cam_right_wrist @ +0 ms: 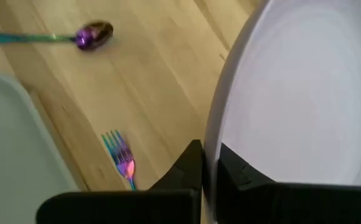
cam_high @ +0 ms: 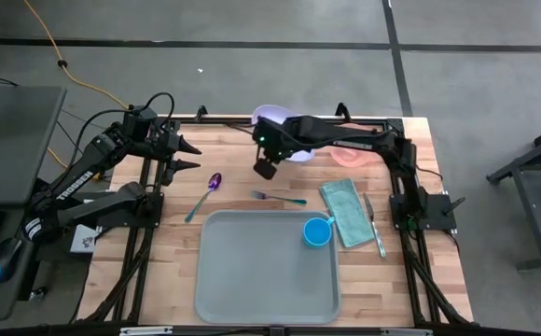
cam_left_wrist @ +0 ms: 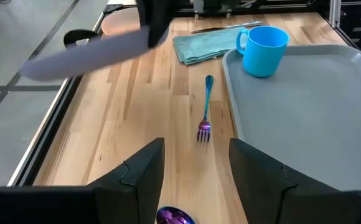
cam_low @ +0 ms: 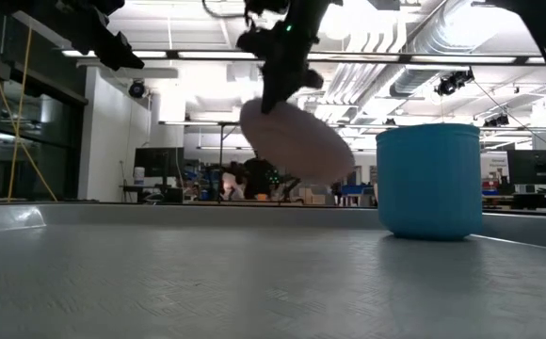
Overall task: Set up tray
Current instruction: Put the violet plate on the gray serving tray to the bottom left of the blue mug
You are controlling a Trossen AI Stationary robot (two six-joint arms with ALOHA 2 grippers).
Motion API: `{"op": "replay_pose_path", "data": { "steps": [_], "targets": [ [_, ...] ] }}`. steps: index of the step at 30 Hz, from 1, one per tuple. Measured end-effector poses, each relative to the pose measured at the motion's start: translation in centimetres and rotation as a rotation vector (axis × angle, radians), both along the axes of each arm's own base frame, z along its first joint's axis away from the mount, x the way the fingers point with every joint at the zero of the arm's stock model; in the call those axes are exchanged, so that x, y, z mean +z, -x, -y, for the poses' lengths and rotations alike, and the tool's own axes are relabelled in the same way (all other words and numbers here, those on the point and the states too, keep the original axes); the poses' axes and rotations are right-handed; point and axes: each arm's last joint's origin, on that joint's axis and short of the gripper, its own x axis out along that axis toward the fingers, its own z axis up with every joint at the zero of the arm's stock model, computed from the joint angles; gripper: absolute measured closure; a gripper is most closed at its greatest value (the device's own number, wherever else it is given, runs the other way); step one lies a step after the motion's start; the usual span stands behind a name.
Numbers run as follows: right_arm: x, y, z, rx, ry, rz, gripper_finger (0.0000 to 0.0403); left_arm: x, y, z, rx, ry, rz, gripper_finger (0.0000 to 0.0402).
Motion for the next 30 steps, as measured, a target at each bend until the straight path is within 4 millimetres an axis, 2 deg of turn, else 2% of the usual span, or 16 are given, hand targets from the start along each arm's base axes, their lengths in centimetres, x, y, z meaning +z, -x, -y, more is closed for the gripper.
{"op": "replay_pose_path", "data": {
  "steps": [7,19,23,30],
  "targets": [
    [5.2,2.7,-2.6,0.020,-0.029,0.148,0.0402,0.0,0.0,0.0,0.000,0.000,0.000,0.0190],
    [13.5,7.8,-10.1,0.141,-0.086,0.486,0.0402,0.0,0.0,0.0,0.000,0.000,0.000,0.0190],
    [15.1,8.6,-12.8,0.225,-0.134,0.586,0.0402,0.0,0.0,0.0,0.000,-0.001,0.001,0.0190],
    [14.8,9.4,-18.7,0.402,-0.314,0.565,0.0403,0.0,0.0,0.0,0.002,0.001,0.002,0.0190]
  ]
}}
